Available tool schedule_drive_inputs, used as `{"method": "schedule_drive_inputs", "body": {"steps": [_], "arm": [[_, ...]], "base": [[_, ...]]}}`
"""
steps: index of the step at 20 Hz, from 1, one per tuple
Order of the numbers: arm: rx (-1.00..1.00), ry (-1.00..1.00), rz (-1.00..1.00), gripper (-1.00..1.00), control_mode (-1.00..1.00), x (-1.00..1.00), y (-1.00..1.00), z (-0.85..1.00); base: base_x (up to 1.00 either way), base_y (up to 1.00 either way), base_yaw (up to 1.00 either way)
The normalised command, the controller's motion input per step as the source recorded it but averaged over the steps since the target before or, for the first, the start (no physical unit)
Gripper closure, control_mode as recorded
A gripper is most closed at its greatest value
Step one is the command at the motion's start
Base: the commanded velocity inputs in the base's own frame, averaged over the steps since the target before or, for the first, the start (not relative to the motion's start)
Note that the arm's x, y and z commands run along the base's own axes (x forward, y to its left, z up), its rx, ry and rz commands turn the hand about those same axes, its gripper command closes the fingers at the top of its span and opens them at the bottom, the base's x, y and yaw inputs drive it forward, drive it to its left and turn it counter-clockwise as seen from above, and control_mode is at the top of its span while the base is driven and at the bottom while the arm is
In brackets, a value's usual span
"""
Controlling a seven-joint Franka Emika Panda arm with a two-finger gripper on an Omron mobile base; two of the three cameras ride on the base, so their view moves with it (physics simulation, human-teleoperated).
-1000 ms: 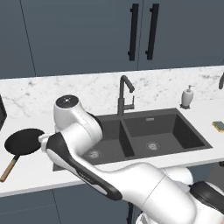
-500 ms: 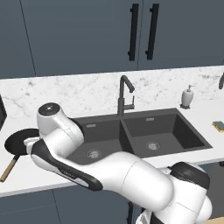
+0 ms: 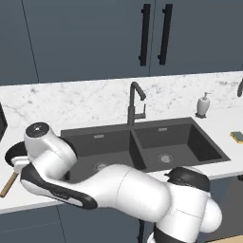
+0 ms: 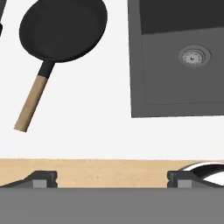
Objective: Pick the pan and sponge and place them into the sink. Then turn on the water.
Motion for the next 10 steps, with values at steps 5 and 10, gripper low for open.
{"method": "schedule_drive_inputs", "body": {"steps": [5, 10], "arm": [[0.0, -0.11, -0.13, -1.0, -1.0, 0.0, 0.28, 0.0], [-0.01, -0.09, -0.13, -1.0, -1.0, 0.0, 0.26, 0.0]], "base": [[0.0, 0.0, 0.0], [0.0, 0.0, 0.0]]}}
